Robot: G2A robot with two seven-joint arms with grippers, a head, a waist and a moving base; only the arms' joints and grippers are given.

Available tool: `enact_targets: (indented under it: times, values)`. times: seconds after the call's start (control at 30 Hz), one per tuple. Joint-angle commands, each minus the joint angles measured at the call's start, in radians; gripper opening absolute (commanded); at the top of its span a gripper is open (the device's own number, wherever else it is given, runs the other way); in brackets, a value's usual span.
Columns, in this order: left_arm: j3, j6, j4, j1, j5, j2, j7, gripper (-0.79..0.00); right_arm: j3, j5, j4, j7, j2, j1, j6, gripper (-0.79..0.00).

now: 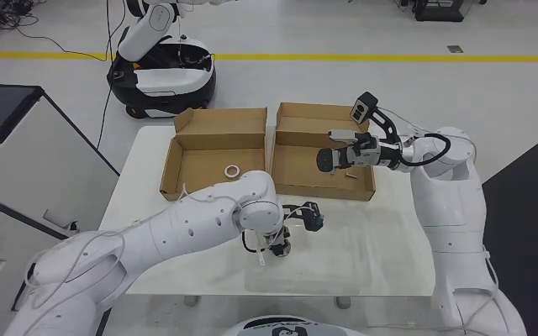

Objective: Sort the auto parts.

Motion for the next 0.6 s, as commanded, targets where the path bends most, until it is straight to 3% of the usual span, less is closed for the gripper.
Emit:
enact_targets:
  times: [0.0, 0.57]
  values:
    - [0.000, 0.003, 0.004, 0.002, 0.010, -0.002, 0.000, -0.409, 0.000, 0.000, 0.000, 0.000, 0.000, 0.000, 0.000, 0.000]
    - [-0.004, -0.007, 0.034, 0.020, 0.045, -0.018, -0.011, -0.437, 0.000, 0.000, 0.000, 0.000, 0.000, 0.000, 0.000, 0.000]
